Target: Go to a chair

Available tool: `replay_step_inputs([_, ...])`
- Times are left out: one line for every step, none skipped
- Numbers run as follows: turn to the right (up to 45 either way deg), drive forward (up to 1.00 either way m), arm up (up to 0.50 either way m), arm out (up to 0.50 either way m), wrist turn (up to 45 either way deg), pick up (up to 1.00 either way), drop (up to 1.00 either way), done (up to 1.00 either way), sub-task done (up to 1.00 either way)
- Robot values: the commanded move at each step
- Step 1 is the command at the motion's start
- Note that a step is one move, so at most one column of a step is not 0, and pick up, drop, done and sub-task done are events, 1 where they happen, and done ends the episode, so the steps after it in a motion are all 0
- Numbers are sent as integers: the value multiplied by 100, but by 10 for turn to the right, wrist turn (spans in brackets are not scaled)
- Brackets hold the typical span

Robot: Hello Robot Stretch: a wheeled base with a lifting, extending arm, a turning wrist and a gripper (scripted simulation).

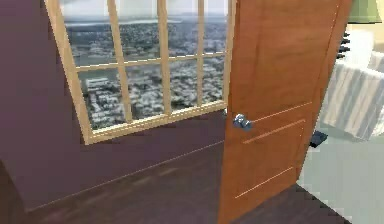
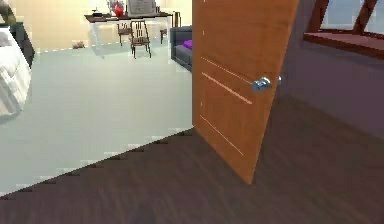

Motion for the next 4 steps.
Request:
replay_step_inputs([150,0,0,0,0,0,0,0,0])
replay_step_inputs([0,25,0,0,0,0,0,0,0])
replay_step_inputs([450,0,0,0,0,0,0,0,0])
replay_step_inputs([30,0,0,0,0,0,0,0,0])
